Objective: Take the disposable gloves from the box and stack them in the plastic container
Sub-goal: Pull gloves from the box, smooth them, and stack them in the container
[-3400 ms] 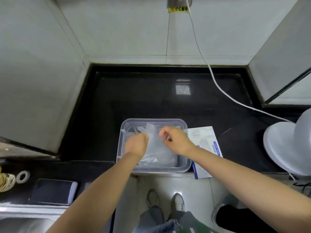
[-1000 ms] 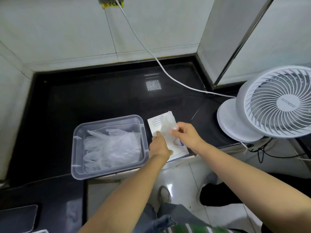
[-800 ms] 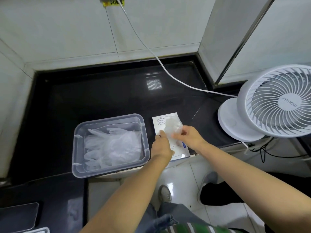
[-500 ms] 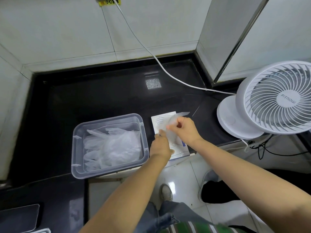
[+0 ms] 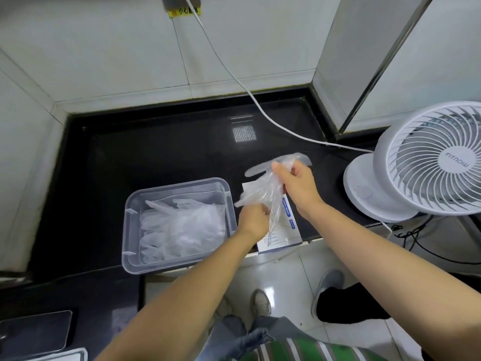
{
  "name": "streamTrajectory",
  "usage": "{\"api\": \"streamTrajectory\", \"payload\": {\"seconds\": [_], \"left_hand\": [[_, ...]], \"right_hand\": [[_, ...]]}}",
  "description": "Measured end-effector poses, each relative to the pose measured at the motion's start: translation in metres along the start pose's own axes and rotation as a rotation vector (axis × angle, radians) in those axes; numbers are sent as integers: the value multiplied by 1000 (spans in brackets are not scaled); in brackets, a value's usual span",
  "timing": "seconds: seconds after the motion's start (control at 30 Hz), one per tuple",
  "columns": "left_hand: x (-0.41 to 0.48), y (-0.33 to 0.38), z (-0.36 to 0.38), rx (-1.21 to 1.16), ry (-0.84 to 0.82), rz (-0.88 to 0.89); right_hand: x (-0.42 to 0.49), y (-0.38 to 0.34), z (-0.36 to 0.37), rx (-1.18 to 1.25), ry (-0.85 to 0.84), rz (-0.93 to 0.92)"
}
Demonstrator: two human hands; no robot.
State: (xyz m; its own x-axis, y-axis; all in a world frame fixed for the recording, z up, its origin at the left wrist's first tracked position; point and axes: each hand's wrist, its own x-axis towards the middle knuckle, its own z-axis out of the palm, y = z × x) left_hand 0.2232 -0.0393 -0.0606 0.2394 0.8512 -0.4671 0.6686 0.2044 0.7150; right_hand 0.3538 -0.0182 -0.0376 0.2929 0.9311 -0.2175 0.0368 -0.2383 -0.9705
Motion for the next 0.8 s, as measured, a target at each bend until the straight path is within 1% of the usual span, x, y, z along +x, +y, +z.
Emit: {"api": "streamTrajectory", "payload": {"seconds": [0.1,0.17,0.2,0.27,0.3,0.37,0.43,0.5,0.57,0.67,0.73,0.8], "left_hand": [[-14,15,-33,-614,124,22],[-17,16,-54,-814,75,-51],[-15,13,-62,-800,30,-93],[-12,5,-70,-653,-6,-110],[-11,1,-71,-556,21,-81],[-10,-5,-72,-439,177,-15],[-10,-13,-74,-437,340,48],[-12,-19,-81,-446,429,95],[-10,-26,-88,-517,431,92],[-12,-31,-98,-646,390,105],[-19,-33,-104,-662,359,105],[-27,-36,-109,-615,341,157]], "right_hand": [[-7,11,5,-17,36,41],[-11,10,14,-68,35,41],[-12,9,21,-101,28,32],[-13,6,35,-173,-5,3],[-14,4,41,-200,-24,-6],[-17,1,50,-218,-51,-14],[-21,-3,53,-198,-102,-7],[-25,-8,53,-137,-188,-1],[-26,-9,51,-47,-239,17],[-21,-4,52,4,-179,47],[-18,-1,54,17,-163,73],[-18,-4,58,83,-278,125]]}}
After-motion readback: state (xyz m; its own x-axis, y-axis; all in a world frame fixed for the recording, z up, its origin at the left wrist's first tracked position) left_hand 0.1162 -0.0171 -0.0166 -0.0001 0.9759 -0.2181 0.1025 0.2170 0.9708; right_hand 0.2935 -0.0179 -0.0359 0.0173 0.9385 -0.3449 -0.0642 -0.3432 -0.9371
